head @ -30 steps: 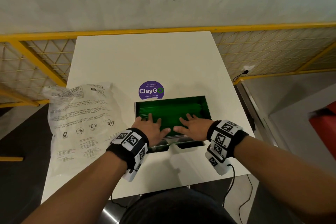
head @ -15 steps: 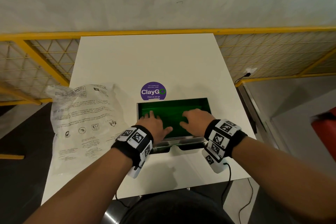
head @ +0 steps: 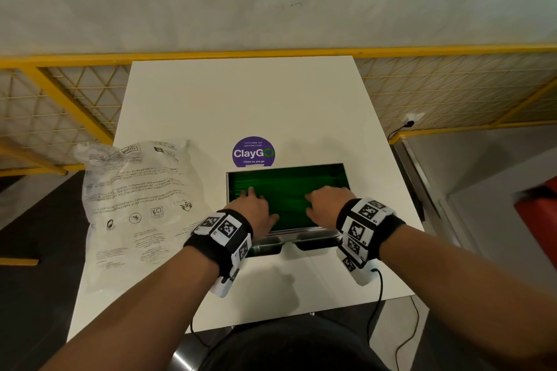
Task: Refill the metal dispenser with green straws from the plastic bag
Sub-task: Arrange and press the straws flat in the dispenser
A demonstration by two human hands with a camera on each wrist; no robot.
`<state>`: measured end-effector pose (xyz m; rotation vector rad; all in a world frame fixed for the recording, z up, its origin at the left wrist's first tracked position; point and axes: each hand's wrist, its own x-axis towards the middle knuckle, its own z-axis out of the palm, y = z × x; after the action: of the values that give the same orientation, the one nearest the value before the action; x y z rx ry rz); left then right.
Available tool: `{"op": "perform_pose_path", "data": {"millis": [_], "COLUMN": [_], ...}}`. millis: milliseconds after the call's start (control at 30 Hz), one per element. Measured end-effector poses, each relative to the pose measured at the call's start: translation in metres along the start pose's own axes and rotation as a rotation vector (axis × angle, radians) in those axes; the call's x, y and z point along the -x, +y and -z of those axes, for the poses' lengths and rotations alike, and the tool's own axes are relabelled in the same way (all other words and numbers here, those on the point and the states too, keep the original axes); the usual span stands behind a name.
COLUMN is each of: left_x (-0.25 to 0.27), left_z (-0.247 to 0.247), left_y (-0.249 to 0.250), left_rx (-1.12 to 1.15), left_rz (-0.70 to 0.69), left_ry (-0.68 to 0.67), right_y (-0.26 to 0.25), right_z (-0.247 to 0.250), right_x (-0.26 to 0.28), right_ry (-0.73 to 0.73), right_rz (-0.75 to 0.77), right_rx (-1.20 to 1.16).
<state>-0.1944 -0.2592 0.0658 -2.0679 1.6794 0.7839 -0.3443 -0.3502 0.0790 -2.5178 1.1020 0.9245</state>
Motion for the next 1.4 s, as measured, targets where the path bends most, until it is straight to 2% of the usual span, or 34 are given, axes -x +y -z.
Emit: {"op": "perform_pose_path", "data": {"millis": [133, 233, 333, 467, 567, 700, 800, 967, 1100, 1267, 1400], "left_x": [-0.001, -0.002, -0.003, -0.002, -0.006, -0.01, -0.009, -0.001, 0.006, 0.01, 0.009], "left_z": [0.0, 0.001, 0.004, 0.009, 0.016, 0.015, 0.014, 0.022, 0.022, 0.025, 0.012], "left_y": [0.0, 0.001, 0.002, 0.007, 0.013, 0.011, 0.009, 0.012, 0.012, 0.01, 0.004], "left_rx": [0.023, 0.043, 0.072, 0.125, 0.19, 0.206, 0.201, 0.142, 0.146, 0.159, 0.202], "left_rz": [0.009, 0.039, 0.08, 0.114, 0.113, 0.181, 0.195, 0.187, 0.14, 0.111, 0.048], "left_ry": [0.014, 0.019, -0.007, 0.057, 0.117, 0.032, -0.017, -0.039, -0.031, -0.028, 0.035], "right_y": [0.001, 0.002, 0.004, 0.007, 0.004, -0.006, -0.004, -0.001, -0.005, 0.001, 0.007], "right_z": [-0.005, -0.011, -0.009, -0.004, -0.001, 0.011, 0.016, 0.019, 0.022, 0.022, 0.019], "right_x": [-0.001, -0.009, -0.016, -0.011, -0.01, -0.012, -0.012, -0.005, -0.007, -0.007, 0.001], "right_ry": [0.016, -0.064, -0.126, -0.052, 0.056, 0.103, 0.088, 0.113, 0.119, 0.138, 0.13], "right_rz": [-0.032, -0.1, -0.093, -0.079, -0.207, -0.376, -0.388, -0.378, -0.451, -0.426, -0.4], "right_rx": [-0.067, -0.146, -0.212, -0.278, -0.408, -0.697, -0.833, -0.912, -0.94, -1.048, -1.166]}}
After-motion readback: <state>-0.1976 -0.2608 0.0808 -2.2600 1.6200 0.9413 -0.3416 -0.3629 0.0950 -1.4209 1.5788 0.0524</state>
